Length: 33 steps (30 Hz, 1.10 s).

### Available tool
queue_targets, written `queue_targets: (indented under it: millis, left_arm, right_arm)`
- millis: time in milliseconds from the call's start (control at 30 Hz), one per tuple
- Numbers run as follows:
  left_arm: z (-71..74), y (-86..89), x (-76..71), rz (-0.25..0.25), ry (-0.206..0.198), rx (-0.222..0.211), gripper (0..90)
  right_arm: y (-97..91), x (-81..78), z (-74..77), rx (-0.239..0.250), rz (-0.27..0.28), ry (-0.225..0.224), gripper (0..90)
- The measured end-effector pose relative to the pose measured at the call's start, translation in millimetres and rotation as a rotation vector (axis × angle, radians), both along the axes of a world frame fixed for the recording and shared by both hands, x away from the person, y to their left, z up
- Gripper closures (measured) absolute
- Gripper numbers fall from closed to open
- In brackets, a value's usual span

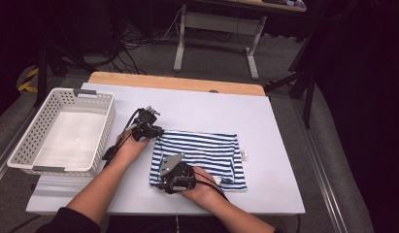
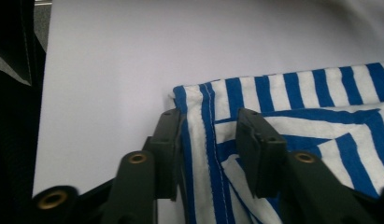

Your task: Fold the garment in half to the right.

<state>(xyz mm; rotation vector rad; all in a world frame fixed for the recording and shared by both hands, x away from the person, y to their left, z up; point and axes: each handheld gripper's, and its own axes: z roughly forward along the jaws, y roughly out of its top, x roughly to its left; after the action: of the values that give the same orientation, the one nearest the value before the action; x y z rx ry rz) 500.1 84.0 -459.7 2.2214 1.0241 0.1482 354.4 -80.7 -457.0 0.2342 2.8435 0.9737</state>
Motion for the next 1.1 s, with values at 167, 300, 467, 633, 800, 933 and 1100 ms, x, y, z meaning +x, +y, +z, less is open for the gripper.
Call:
queue_targets:
  millis: [167, 300, 467, 633, 800, 933, 1100]
  left_arm:
    - [0.3, -0.7, -0.3, 0.003, 0.001, 0.001, 85.1]
    - [1.6, -0.8, -0.8, 0.015, 0.002, 0.004, 85.8]
    - [10.3, 3.2, -3.8, 0.021, -0.027, -0.007, 86.0]
    - [20.5, 11.1, -9.5, 0.04, -0.058, 0.002, 86.0]
    - [29.0, 23.2, -14.9, 0.087, -0.065, -0.004, 85.9]
    - [35.7, 30.9, -20.7, 0.109, -0.091, 0.001, 85.9]
    - [41.5, 41.5, -26.9, 0.145, -0.11, -0.002, 85.9]
  right_arm:
    - [0.3, -0.9, 0.5, -0.014, -0.013, -0.033, 81.5]
    - [2.2, -1.3, 1.7, -0.022, -0.028, -0.042, 87.3]
    - [3.5, -0.7, 4.0, -0.008, -0.028, -0.016, 88.0]
    - [7.4, 0.5, 10.2, 0.037, -0.02, -0.003, 88.0]
    - [17.0, 0.0, 15.5, 0.06, 0.003, -0.007, 88.0]
    - [24.8, 0.0, 18.9, 0.078, 0.022, -0.007, 88.0]
    - [33.7, 1.3, 21.8, 0.102, 0.045, 0.002, 88.0]
